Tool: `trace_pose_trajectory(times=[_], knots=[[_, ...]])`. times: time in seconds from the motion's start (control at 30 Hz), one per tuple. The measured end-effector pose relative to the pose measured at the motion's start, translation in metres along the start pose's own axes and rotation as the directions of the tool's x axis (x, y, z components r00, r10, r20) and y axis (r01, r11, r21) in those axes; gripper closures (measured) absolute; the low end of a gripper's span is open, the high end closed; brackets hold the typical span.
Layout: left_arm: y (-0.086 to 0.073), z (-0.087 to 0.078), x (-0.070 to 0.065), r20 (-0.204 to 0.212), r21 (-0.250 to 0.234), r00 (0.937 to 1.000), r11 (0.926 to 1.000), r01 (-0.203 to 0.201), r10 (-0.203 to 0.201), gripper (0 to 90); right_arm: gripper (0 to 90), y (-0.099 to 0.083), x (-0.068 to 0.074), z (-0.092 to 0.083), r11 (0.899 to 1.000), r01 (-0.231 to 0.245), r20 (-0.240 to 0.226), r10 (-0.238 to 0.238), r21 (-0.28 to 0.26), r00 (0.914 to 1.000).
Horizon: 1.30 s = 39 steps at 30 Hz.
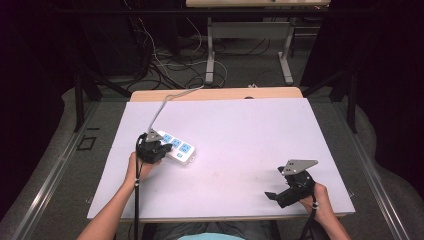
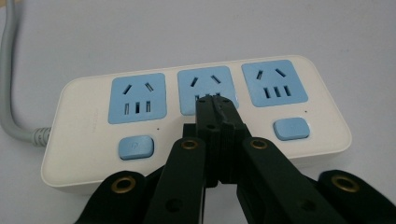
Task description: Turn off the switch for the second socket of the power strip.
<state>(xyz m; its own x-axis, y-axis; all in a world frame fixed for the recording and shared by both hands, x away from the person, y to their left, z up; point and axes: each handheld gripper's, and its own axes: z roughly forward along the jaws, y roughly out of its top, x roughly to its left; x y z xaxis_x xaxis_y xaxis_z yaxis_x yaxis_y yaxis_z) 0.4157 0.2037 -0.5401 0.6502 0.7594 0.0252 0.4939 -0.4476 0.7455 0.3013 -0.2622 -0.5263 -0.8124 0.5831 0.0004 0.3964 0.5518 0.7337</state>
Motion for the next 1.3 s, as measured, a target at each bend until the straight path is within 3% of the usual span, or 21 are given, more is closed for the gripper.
trace_pose_trajectory(times=[0.53,0.97,1.17,1.3], knots=[[0.001,-0.003,0.001,0.007,-0.013,0.9998,0.9997,0.020,-0.019,90.0,0.7,0.000,-0.001,0.000,1.000,0.009,-0.003,-0.009,-0.001,1.0000],[0.002,-0.004,0.001,0.001,-0.009,1.0000,0.9999,0.008,-0.008,88.9,0.7,0.000,0.000,0.000,1.000,-0.002,-0.001,0.002,0.003,1.0000],[0.006,-0.009,0.000,0.011,-0.023,0.9999,0.9997,0.009,-0.008,69.6,0.7,0.000,0.001,0.000,1.000,-0.001,-0.001,0.001,0.004,1.0000],[0.008,-0.011,0.000,-0.006,-0.012,0.9999,0.9998,0.015,-0.015,47.2,0.8,0.000,0.001,0.000,1.000,-0.003,0.001,0.003,0.002,1.0000]])
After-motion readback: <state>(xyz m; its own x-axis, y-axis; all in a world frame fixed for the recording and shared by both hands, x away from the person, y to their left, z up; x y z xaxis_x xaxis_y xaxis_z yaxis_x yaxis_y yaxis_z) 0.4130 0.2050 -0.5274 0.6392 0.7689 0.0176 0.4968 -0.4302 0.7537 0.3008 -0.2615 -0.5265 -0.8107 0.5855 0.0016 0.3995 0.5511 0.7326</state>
